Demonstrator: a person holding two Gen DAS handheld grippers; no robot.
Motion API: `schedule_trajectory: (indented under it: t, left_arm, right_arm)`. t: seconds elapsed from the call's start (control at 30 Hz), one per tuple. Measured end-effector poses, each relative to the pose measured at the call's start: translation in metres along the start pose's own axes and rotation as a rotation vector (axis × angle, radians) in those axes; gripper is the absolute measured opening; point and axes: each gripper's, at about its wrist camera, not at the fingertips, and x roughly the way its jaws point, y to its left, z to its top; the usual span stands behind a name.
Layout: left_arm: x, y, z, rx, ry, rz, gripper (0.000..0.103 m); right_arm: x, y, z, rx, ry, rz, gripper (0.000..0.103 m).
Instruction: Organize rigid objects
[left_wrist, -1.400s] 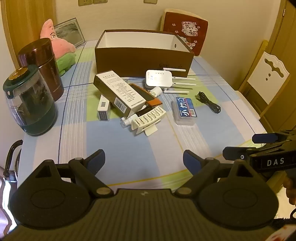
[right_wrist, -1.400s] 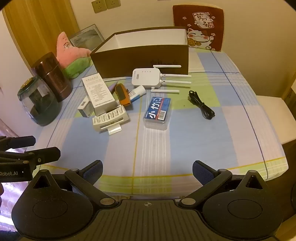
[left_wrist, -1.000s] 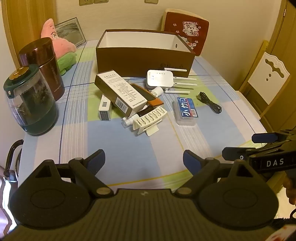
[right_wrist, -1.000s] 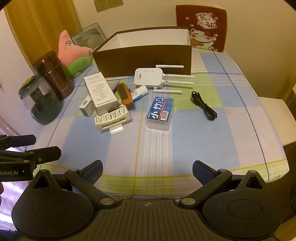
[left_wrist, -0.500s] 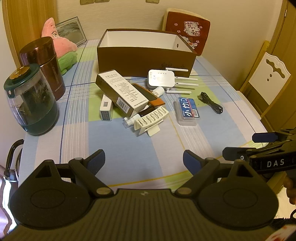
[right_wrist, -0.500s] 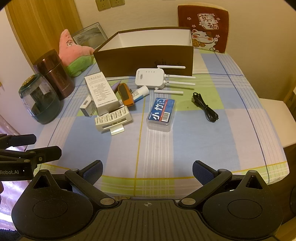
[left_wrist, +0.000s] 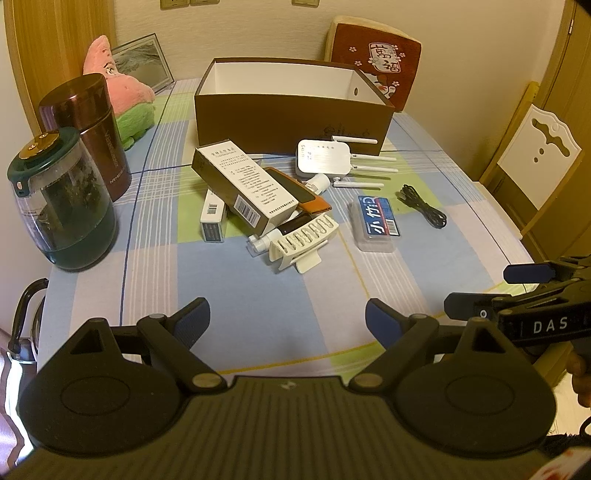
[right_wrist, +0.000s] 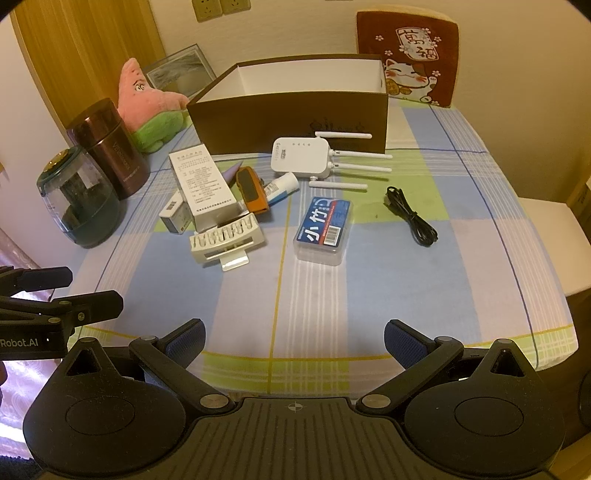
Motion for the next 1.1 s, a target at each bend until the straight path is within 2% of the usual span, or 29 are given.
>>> schedule_trajectory:
  t: [1.1]
  left_arm:
    - [0.0003,0.0000,-0.0003,0.001,0.002,-0.001,0.089]
  right_arm:
    - [0.0045,0.0020,0.0036,-0.002,0.001,0.000,0.101]
